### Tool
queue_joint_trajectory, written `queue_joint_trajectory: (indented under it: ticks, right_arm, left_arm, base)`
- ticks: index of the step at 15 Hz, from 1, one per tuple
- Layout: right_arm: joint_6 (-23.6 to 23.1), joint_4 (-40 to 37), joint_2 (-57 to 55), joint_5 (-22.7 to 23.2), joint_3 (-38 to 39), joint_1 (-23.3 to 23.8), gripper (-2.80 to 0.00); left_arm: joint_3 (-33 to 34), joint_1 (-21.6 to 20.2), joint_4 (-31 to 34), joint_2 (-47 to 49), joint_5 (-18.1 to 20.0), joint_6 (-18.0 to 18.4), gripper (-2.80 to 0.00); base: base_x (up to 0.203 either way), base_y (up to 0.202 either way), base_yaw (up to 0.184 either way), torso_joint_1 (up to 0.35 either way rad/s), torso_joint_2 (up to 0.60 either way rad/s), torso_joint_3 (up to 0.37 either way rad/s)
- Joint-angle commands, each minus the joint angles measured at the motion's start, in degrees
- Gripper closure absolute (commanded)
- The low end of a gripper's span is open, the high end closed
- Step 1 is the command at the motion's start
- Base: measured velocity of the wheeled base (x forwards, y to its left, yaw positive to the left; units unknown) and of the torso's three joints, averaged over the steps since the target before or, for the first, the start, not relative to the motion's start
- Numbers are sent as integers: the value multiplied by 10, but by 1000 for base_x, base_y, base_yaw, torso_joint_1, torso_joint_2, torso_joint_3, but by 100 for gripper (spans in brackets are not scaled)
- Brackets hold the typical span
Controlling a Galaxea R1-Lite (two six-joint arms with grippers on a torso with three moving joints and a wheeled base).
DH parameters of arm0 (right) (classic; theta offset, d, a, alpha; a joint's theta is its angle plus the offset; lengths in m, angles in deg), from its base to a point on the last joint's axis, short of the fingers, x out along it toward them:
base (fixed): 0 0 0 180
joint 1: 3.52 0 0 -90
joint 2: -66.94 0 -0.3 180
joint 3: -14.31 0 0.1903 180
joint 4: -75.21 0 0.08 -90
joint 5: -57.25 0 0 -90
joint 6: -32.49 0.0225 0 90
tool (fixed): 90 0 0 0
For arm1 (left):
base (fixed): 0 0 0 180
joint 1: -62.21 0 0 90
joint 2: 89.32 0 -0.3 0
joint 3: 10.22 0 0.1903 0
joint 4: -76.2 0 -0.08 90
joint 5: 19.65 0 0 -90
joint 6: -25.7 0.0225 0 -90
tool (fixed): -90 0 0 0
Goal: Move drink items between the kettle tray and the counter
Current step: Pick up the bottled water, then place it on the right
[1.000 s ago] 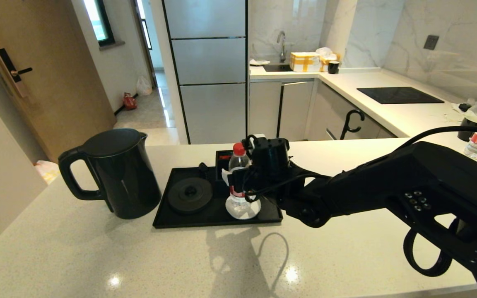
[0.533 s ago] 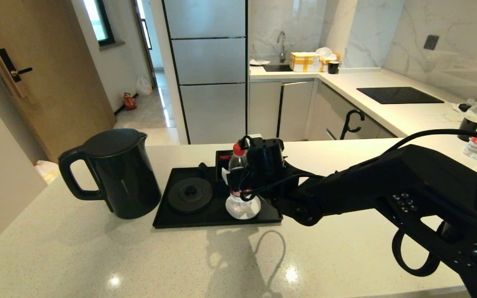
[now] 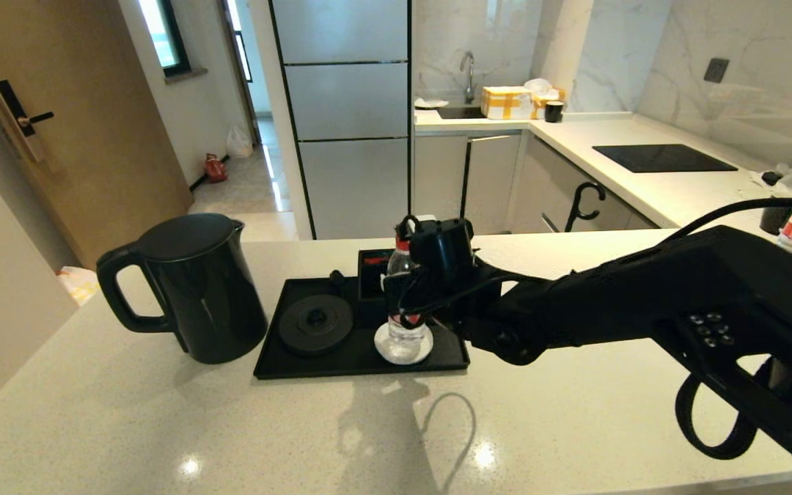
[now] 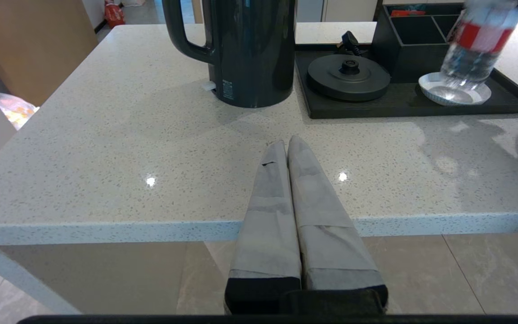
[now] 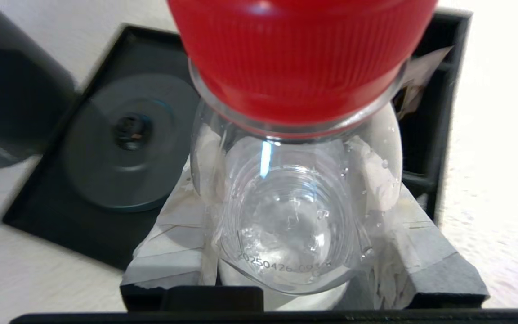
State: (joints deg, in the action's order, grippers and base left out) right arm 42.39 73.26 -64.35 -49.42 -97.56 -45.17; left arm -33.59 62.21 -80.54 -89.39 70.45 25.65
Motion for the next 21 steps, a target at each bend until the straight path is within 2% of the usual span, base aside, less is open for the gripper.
queue_joint_trajectory:
  ticks: [1,2,4,7,8,10,12,15,21]
  right_arm:
    - [1,-12,54,-4,-2,-1,0]
    - [2,-28,79,-17,-1,-2,0]
    - [2,-48,125,-91,14,2,0]
    - [1,-40,167,-189,79,49,0]
    - [1,-26,175,-204,97,62,0]
    - [-1,77,181,-234,171,109,0]
    - [-5,164,168,-252,227,152,0]
    - [-1,221,130,-255,250,196,0]
    - [13,236,87,-249,267,217,0]
  left_arm:
    - [0,0,0,0,0,0,0]
    - [0,0,0,0,0,0,0]
    - [0,0,0,0,0,0,0]
    - [0,0,0,0,0,0,0]
    - [0,0,-1,0,0,0,0]
    - [0,0,0,0,0,0,0]
    - [0,0,0,0,0,0,0]
    - [0,0,0,0,0,0,0]
    - [0,0,0,0,0,0,0]
  base:
    - [0,0,0,0,0,0]
    - [0,0,0,0,0,0]
    - [0,0,0,0,0,0]
    - [0,0,0,0,0,0]
    - [0,0,0,0,0,0]
    - [0,0,0,0,0,0]
    - [0,0,0,0,0,0]
    - [0,0,0,0,0,0]
    - [0,0,0,0,0,0]
